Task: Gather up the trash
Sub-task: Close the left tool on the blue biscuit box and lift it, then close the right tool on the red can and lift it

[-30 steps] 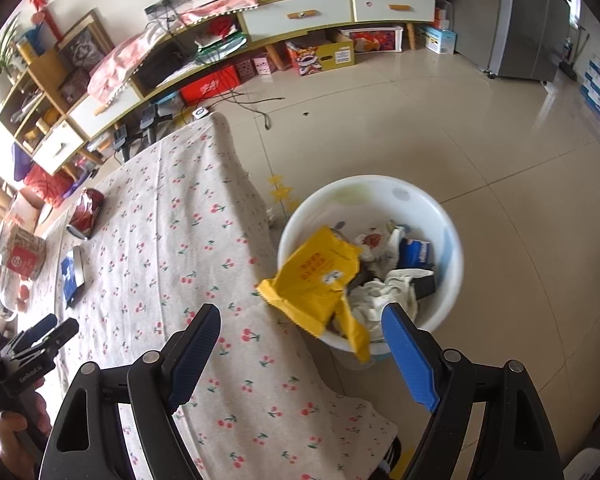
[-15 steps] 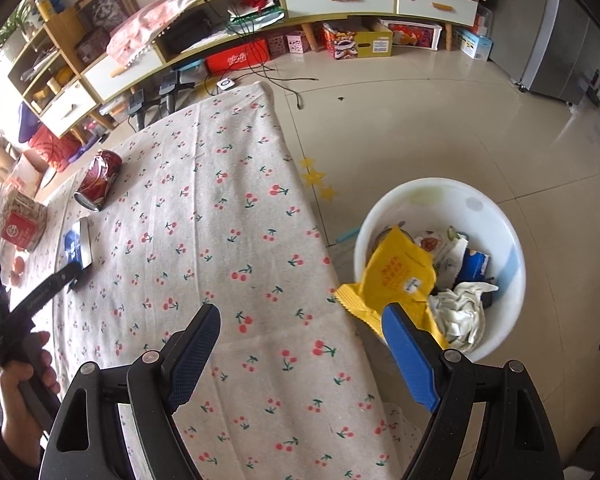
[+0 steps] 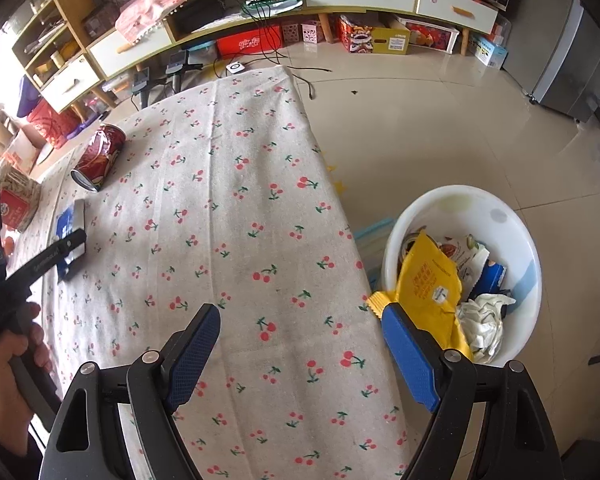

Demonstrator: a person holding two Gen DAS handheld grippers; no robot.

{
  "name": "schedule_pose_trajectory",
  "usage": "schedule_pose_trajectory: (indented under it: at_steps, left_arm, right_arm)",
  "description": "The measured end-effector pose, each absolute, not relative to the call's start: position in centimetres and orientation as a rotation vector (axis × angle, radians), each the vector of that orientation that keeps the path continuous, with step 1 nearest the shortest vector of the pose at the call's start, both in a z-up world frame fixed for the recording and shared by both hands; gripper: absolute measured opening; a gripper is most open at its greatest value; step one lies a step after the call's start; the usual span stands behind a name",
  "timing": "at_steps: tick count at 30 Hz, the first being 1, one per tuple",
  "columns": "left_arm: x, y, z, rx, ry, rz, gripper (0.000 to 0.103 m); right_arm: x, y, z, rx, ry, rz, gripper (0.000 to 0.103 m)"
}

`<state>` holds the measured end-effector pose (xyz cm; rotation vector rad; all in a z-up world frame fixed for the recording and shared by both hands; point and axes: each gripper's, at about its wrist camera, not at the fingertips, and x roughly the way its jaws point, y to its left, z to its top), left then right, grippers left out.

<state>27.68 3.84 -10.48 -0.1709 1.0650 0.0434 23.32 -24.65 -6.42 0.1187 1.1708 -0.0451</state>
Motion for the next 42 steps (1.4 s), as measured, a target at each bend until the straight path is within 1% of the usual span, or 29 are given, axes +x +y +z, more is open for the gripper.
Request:
schedule_pose_trajectory:
  at_steps: [7,14,17,22,28,33,37,39,40,41,42]
  left_arm:
    - [24.3,8.5,-6.6,-0.194,1.055,0.012,0.049]
    - [20.4,14.3,-2.7,-0.21,0.941,0.046,0.049]
    - [20.0,16.7,-2.4,-0.34,0.944,0.038,0.049]
    - [20.2,18.6,-2.7,-0.312,0.968,0.062,0.049]
    - [20.0,20.7,-2.9,-0.311,0.987,0.079,0.049]
    - [20.1,22.1,-3.7,-0.312,0.999,0.112,0.049]
    - [20.0,22.2,-3.8,-0.302,1.002,0.112,0.049]
    - [20.1,22.2,-3.7,-0.304,1.002,0.111,0.049]
    - [20.1,22.2,-3.7,-0.307,1.003,0.108,0.049]
    - [20.1,22.1,-3.6,-0.312,1.003,0.103,0.049]
    - [20.1,22.1,-3.5,-0.318,1.0,0.096,0.049]
  right_arm:
    - [24.8,-21.5,-6.0,0.086,1.165,-0.035,0.085]
    - [28.5,-15.4,-6.1,0.158,1.203,0.084,0.085]
    - [31.1,-12.1,-6.5,0.195,1.235,0.138,0.085]
    - [35.6,-7.3,-7.4,0.214,1.264,0.185,0.085]
    - [40.5,-4.2,-7.7,0.246,1.256,0.196,0.085]
    - [43.2,-2.3,-9.4,0.255,1.281,0.229,0.085]
    - [44.3,-1.3,-10.5,0.204,1.286,0.213,0.085]
    - [44.7,-1.3,-10.8,0.195,1.281,0.206,0.083]
    - [44.7,-1.2,-11.0,0.19,1.282,0.205,0.077]
    - [44.8,-1.1,-11.1,0.192,1.286,0.211,0.068]
    - [44.7,-1.1,-11.2,0.199,1.29,0.218,0.068]
